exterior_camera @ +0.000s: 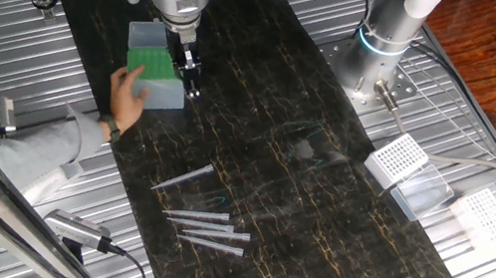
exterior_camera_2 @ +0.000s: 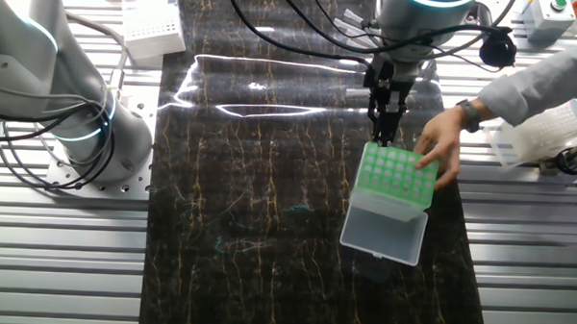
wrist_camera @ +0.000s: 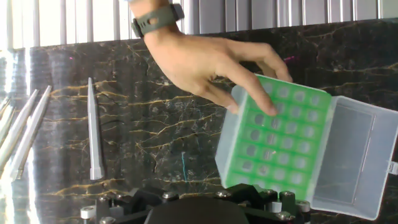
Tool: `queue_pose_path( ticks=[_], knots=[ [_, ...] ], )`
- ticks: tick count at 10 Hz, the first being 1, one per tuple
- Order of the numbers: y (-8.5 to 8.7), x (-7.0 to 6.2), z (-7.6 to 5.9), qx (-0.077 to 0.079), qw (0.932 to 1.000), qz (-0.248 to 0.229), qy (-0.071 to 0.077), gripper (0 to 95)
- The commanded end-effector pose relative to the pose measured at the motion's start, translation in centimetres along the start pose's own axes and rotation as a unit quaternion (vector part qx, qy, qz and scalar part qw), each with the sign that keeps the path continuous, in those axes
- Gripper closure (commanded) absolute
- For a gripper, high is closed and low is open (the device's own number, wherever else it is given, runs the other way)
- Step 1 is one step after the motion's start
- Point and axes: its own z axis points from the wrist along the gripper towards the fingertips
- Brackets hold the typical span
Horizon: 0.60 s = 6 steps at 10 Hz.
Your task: Insert a large pipette tip into the holder for large pipette tips
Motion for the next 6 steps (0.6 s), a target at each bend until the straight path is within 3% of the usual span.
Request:
queue_pose_path(
  ticks=[1,2,6],
  knots=[
    [0.0,0.0,0.0,0.0,1.0,0.0,0.0,95.0],
    [0.0,0.0,0.0,-0.027,0.9892,0.127,-0.067,95.0],
    [0.0,-0.01,0.0,-0.025,0.9893,0.129,-0.062,95.0]
  ],
)
